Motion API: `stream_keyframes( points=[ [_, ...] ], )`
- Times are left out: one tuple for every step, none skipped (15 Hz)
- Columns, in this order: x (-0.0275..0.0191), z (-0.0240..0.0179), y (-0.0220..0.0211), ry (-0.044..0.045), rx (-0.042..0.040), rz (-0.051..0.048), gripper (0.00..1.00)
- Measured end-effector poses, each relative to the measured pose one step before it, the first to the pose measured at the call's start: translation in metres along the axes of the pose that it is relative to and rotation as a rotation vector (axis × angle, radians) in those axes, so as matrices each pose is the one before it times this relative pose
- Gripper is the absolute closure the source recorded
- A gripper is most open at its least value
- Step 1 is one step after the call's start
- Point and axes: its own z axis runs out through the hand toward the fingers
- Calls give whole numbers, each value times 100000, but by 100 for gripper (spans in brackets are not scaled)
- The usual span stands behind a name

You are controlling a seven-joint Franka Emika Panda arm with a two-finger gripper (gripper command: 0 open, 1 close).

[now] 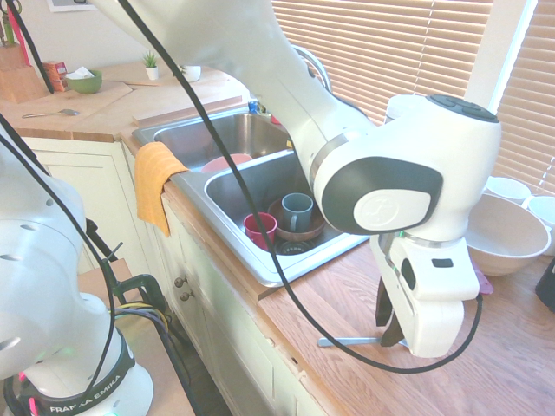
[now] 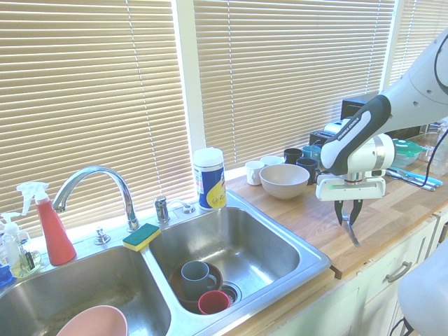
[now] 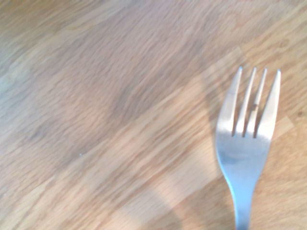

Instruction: Put the fork into the sink

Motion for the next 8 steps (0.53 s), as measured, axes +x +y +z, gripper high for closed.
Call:
stream_keyframes(
  points=[
    [-10, 68, 53, -67, 104, -83, 100],
    [-12, 100, 64, 180, 293, 1, 100],
    [-42, 166, 115, 30, 122, 57, 100],
    [-41, 113, 64, 112, 197, 13, 100],
    [15, -21, -36, 347, 450, -25, 100],
    [5, -14, -15, 96, 124, -18, 100],
    [1, -18, -4, 34, 56, -2, 100],
    [2, -54, -5, -57, 203, 174, 100]
  ],
)
